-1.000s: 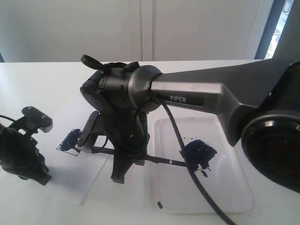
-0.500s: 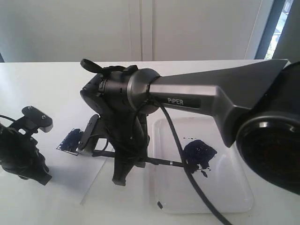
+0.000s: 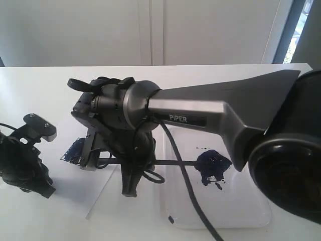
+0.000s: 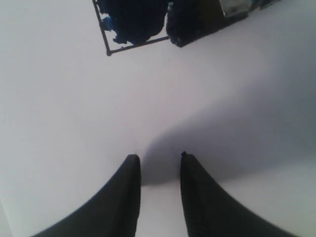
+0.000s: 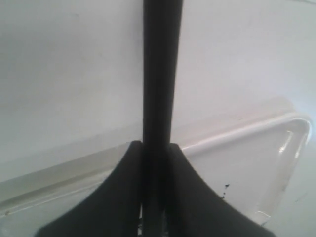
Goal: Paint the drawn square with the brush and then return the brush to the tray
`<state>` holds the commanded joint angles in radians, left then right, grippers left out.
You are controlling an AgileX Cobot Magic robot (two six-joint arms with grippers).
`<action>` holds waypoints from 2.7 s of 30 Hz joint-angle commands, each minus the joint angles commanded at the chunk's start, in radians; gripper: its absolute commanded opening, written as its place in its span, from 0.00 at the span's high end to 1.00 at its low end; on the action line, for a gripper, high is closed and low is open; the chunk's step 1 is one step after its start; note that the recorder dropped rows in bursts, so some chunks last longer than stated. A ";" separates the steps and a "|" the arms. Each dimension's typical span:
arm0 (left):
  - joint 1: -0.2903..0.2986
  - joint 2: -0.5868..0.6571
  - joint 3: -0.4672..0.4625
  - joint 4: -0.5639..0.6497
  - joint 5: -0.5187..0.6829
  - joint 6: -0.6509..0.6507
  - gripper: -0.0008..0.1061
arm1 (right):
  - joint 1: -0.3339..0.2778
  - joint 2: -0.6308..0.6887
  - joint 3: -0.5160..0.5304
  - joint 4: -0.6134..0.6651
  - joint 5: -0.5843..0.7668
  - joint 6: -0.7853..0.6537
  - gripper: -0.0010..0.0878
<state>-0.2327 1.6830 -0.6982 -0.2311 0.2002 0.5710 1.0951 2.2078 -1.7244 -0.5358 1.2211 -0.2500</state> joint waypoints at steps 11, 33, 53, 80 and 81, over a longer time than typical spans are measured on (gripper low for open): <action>0.000 0.000 0.000 0.000 0.000 0.000 0.67 | 0.000 0.000 0.000 -0.181 0.000 0.085 0.99; 0.000 0.000 0.000 0.000 -0.002 -0.014 0.67 | 0.000 0.044 0.000 -0.198 0.000 0.097 0.99; 0.000 0.000 0.000 0.000 -0.004 -0.014 0.67 | 0.000 0.034 0.002 -0.170 0.000 0.111 0.99; 0.000 0.000 0.000 0.000 -0.002 -0.018 0.67 | -0.002 -0.001 0.051 -0.184 0.000 0.070 0.99; 0.000 0.000 0.000 0.000 -0.002 -0.018 0.67 | -0.002 -0.001 0.051 -0.184 0.000 0.070 0.99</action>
<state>-0.2327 1.6830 -0.6982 -0.2311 0.1986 0.5525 1.0930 2.2073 -1.6736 -0.7196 1.2211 -0.1796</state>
